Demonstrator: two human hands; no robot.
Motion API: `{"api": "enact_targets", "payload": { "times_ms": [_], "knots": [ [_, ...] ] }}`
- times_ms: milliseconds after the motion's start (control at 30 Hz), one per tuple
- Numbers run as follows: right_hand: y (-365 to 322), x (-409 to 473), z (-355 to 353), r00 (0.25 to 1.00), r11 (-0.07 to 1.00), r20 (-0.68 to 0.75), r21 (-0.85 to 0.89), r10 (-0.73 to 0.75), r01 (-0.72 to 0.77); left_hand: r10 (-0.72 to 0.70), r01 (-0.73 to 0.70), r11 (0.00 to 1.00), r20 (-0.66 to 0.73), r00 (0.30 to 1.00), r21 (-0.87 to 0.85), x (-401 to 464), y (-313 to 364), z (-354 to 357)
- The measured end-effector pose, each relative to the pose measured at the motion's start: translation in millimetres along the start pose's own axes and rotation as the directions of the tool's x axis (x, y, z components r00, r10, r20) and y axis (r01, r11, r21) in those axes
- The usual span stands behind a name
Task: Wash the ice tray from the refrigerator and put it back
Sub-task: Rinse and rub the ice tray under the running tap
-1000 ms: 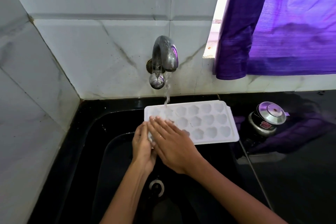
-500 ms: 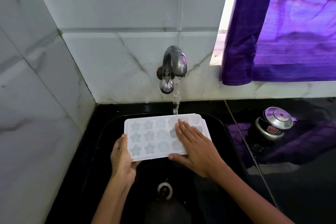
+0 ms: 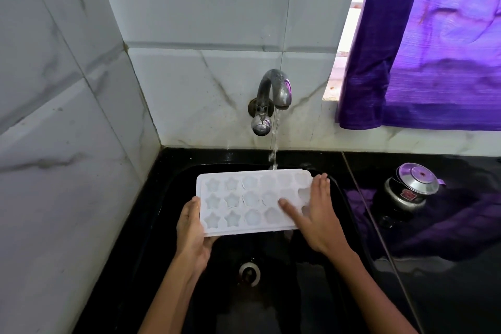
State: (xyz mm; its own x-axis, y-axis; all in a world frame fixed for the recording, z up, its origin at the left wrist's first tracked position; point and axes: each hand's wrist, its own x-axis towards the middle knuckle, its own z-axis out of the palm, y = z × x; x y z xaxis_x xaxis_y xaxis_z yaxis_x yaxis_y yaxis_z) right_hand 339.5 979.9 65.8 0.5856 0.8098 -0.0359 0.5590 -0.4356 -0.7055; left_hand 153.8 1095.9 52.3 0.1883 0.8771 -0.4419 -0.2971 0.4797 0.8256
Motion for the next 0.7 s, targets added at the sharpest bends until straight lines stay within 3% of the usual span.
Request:
{"api": "enact_targets", "payload": {
  "times_ms": [67,133,267,400,467,567,700],
  "knots": [
    [1.9,-1.4,-9.7,0.997,0.959,-0.034,0.277,0.072,-0.060,0.022,-0.023,1.000,0.037,0.999,0.008,-5.2,-2.1,-5.0],
    [11.5,1.5,-18.5,0.992,0.913,-0.093,0.407,0.082,-0.037,0.063,-0.065,0.998,0.083,0.995,0.022,-12.2,-2.3,-10.0],
    [35.0,-7.1,-25.7,0.996,0.884,-0.066,0.467,0.057,-0.019,0.152,-0.173,0.970,0.128,0.980,0.169,-21.5,-4.9,-22.5],
    [56.5,-26.5,-14.0,0.993,0.892,-0.070,0.450,0.094,-0.053,0.216,-0.285,0.854,0.203,0.955,0.436,-25.0,-16.7,-35.8],
    [64.9,-34.1,-6.5,0.990,0.891,-0.076,0.448,0.118,-0.072,0.175,-0.264,0.825,0.218,0.960,0.499,-26.8,-23.7,-40.2],
    [77.5,-49.1,5.1,0.985,0.864,-0.072,0.494,0.158,-0.102,0.044,-0.119,0.825,0.148,0.988,0.552,-32.0,-36.2,-43.3],
    [90.1,-67.3,18.8,0.980,0.856,-0.096,0.506,0.172,-0.101,-0.088,0.047,0.918,0.085,0.992,0.393,-41.4,-50.1,-50.6]
  ]
}}
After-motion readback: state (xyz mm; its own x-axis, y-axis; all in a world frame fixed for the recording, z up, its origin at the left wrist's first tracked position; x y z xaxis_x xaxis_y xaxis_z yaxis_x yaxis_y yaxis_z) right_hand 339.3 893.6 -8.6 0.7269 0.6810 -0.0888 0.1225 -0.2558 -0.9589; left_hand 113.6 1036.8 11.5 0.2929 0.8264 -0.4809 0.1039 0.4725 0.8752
